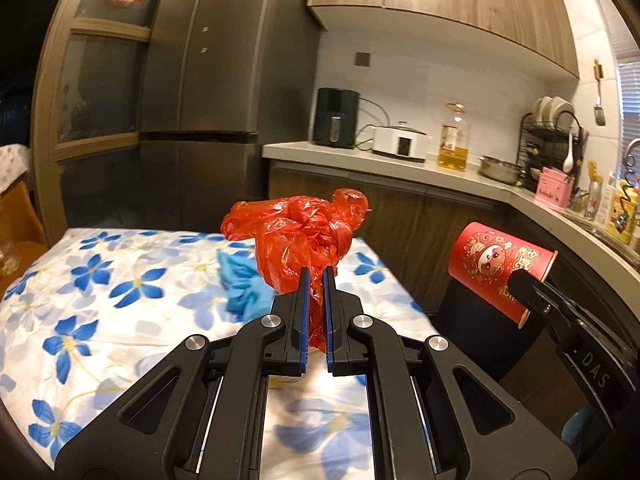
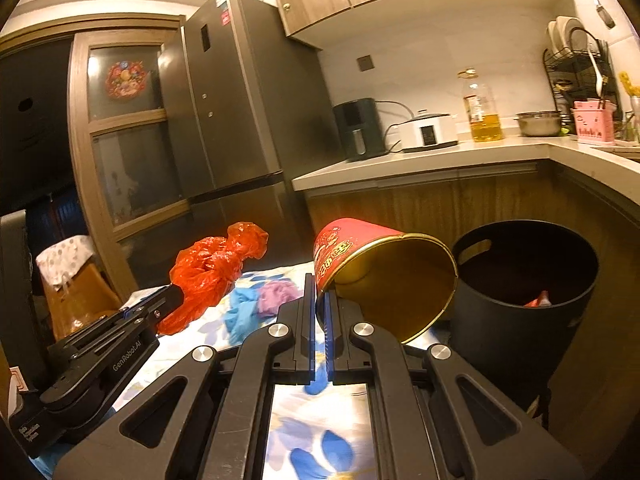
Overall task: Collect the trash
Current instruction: 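Carry the red bag and red can over the black trash bin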
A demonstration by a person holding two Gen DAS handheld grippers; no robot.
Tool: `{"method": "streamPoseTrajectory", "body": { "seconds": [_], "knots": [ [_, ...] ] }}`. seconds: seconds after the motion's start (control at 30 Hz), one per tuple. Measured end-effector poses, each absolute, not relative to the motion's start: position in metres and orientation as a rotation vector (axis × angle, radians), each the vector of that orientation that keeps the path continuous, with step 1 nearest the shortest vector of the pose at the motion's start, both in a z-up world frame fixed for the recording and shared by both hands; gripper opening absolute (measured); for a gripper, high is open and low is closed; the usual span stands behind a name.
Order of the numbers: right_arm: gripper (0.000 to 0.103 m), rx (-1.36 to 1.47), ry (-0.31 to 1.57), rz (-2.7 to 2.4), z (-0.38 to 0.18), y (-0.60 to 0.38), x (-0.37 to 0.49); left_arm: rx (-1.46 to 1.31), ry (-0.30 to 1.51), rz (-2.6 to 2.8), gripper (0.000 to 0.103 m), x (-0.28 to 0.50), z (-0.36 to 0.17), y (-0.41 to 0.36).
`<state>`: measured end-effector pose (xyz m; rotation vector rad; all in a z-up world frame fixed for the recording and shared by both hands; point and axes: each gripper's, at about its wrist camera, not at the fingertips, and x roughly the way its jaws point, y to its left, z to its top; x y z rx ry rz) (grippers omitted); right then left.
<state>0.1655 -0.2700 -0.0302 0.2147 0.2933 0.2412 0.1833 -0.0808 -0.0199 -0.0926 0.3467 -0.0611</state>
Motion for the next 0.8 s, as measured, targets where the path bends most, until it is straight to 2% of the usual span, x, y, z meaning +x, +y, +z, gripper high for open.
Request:
{"method": "streamPoseTrajectory", "body": {
  "seconds": [0.8],
  "knots": [
    [0.004,0.194,0.27,0.05,-0.024,-0.351,0.172,-0.012,0.313,-0.254,0.005,0.216,-0.006,-0.191]
  ]
}}
